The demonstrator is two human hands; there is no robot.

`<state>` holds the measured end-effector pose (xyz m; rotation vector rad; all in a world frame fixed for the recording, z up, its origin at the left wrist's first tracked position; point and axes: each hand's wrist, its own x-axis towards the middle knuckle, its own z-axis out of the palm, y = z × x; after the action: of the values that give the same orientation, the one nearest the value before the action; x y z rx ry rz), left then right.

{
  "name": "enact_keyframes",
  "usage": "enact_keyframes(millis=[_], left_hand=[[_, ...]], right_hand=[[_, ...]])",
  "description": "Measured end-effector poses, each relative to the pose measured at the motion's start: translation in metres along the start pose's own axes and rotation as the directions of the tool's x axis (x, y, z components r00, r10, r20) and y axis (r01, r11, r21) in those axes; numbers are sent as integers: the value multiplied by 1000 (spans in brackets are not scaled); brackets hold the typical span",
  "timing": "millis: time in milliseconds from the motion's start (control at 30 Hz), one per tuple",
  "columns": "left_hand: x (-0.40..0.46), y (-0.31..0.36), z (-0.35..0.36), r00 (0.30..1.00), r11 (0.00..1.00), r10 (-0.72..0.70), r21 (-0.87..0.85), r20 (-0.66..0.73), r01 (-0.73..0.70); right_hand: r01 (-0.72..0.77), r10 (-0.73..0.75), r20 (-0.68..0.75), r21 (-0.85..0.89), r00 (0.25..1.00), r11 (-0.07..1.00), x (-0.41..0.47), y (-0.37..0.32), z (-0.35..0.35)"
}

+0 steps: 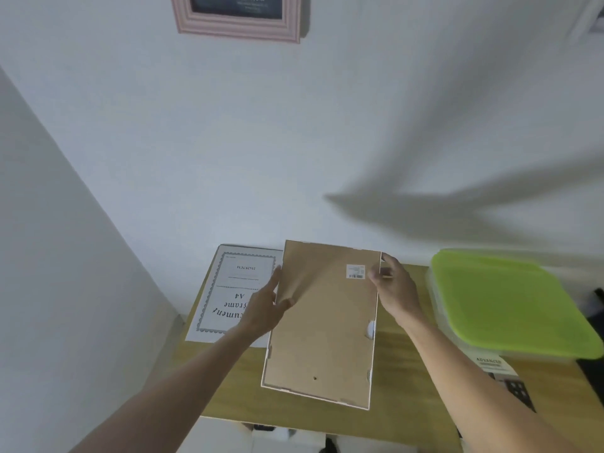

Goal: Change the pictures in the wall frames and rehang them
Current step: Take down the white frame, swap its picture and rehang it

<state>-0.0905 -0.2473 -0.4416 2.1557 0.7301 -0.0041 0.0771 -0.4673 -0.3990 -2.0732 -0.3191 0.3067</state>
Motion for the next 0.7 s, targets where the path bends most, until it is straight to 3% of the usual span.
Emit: enact_keyframes(millis=[100,300,533,700], left_hand=[[8,-4,13,999,996,24,83,27,-26],[28,-10,30,995,990,-9,138,97,-5],[50,-16,55,975,980,-192,81,108,183],[61,-10,70,966,964,-251,110,67,243]], right_hand=[[24,-22,15,-127,1000,992,9,18,12],[153,-94,194,-317,976,936,28,40,21],[-95,142,222,-208,965,973,67,51,30],[-165,215,210,-231,954,959,83,69,38]])
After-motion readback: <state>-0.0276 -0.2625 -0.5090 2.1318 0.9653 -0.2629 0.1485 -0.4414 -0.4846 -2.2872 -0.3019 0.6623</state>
